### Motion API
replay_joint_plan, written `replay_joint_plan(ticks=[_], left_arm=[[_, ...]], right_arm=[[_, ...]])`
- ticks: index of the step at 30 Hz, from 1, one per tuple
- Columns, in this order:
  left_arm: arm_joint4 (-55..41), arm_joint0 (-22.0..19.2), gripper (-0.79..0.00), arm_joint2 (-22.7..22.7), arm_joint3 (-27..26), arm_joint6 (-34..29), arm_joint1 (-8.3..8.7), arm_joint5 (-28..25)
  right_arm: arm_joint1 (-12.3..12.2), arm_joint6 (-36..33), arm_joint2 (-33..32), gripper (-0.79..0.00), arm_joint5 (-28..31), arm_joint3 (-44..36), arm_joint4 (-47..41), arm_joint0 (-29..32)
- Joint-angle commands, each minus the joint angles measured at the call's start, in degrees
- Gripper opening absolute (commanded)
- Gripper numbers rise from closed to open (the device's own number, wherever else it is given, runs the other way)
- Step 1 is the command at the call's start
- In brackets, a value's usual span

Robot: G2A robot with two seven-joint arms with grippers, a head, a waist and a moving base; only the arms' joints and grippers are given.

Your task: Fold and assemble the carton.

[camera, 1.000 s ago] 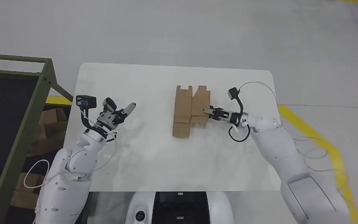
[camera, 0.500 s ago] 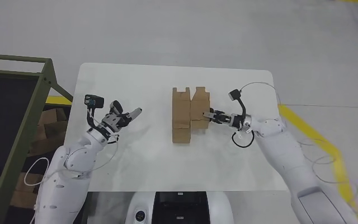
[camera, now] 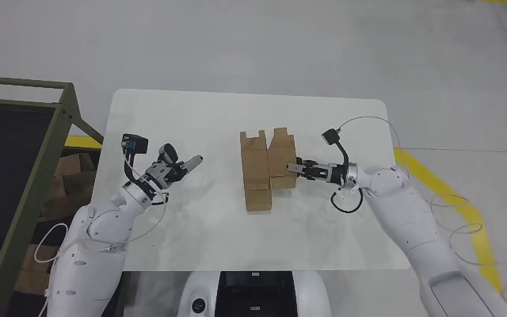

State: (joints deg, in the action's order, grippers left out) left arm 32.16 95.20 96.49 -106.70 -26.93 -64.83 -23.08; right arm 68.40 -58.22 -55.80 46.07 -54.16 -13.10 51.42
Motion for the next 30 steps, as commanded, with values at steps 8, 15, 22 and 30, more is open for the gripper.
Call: replay_joint_plan(ticks=[8,15,22,30], left_arm=[[-2.55,-3.42,0.0,-2.28,3.07,-5.5,0.37,-3.97],[-9.26,-11.52,0.0,-5.08,13.16,-13.91,1.09,-12.36],[-17.54,-16.54,0.0,-10.54,20.51,-19.32,1.25,-19.69],[-24.41,-19.5,0.0,-12.74,24.24,-22.37,1.71,-23.35]], right_arm=[[-0.64,2.18,-0.7,-0.785,2.17,-5.61,3.96,2.06],[-2.14,6.02,-2.33,-0.785,6.01,-10.7,5.46,5.0],[-3.98,9.98,-2.63,-0.785,9.97,-15.33,5.22,7.36],[-5.91,11.94,-0.93,-0.785,11.93,-17.78,6.23,7.4]])
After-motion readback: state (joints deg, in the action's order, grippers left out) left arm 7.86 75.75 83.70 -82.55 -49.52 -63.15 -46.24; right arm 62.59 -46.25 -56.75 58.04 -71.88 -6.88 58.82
